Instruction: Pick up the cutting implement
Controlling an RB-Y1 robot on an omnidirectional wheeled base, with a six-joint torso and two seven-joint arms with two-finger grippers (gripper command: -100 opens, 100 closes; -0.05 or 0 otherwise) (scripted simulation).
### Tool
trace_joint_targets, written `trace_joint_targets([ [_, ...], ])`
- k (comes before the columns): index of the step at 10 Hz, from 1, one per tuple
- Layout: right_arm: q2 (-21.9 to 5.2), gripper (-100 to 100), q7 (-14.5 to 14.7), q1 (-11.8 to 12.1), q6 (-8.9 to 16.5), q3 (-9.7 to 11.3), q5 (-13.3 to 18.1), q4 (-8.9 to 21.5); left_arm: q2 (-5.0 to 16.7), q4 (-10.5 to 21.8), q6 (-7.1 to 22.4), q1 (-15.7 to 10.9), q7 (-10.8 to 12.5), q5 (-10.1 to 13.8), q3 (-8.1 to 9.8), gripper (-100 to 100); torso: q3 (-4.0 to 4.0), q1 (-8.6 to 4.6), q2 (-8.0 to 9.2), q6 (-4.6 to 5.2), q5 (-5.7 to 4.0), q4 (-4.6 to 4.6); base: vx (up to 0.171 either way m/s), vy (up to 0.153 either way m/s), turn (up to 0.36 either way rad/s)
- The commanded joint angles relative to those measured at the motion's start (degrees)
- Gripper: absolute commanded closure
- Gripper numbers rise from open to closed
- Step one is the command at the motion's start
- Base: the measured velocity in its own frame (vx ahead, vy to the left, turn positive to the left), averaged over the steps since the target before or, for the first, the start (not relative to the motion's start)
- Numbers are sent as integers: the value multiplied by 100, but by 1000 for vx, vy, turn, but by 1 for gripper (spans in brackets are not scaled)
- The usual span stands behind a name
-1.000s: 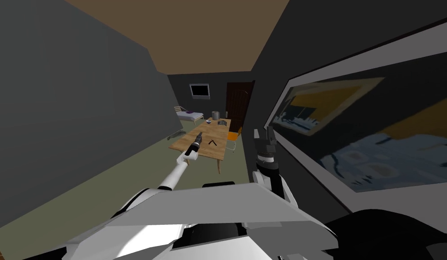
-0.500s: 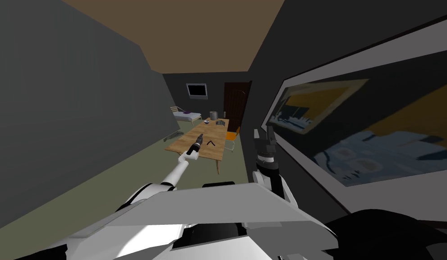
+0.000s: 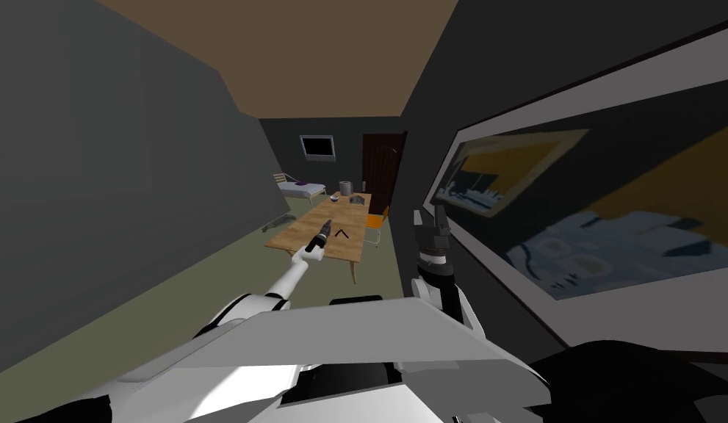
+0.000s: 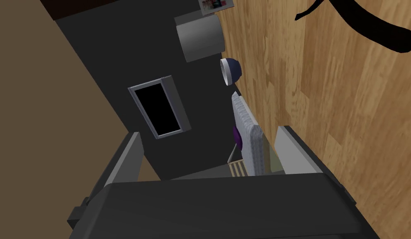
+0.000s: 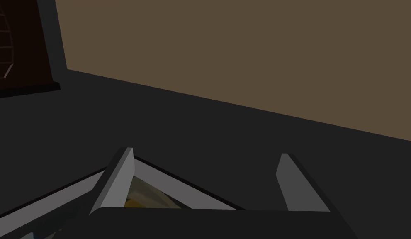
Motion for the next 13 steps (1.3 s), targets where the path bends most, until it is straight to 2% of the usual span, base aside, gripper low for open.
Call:
trace_joint_targets([
  [1,0,0,0,0,0,0,0,0,6,185,7,-75,28,-5,-15,-100,0,0,0,0,0,0,19,-6,-65],
  [3,0,0,0,0,0,0,0,0,6,588,44,-260,103,-40,-74,-100,-3,-2,-5,-1,0,-1,36,-13,-117],
  [6,0,0,0,0,0,0,0,0,1,1105,81,-389,167,-70,-129,-100,-5,-4,-8,-2,-1,-2,40,-16,-80],
  [7,0,0,0,1,0,0,0,0,1,1142,81,-389,167,-70,-129,-100,-7,-4,-12,-1,-1,-3,40,-9,-40],
  [9,0,0,0,1,0,0,0,0,1,1645,135,-494,239,-108,-203,-100,-7,-2,-11,-3,-1,-3,64,-15,-114],
  [10,0,0,0,1,0,0,0,0,1,1668,135,-494,239,-108,-203,-100,-13,-5,-24,0,-1,-5,91,-18,-64],
  [13,0,0,0,1,0,0,0,0,-18,2093,209,-473,285,-142,-277,-100,-14,-3,-23,-3,-1,-6,90,-9,-81],
])
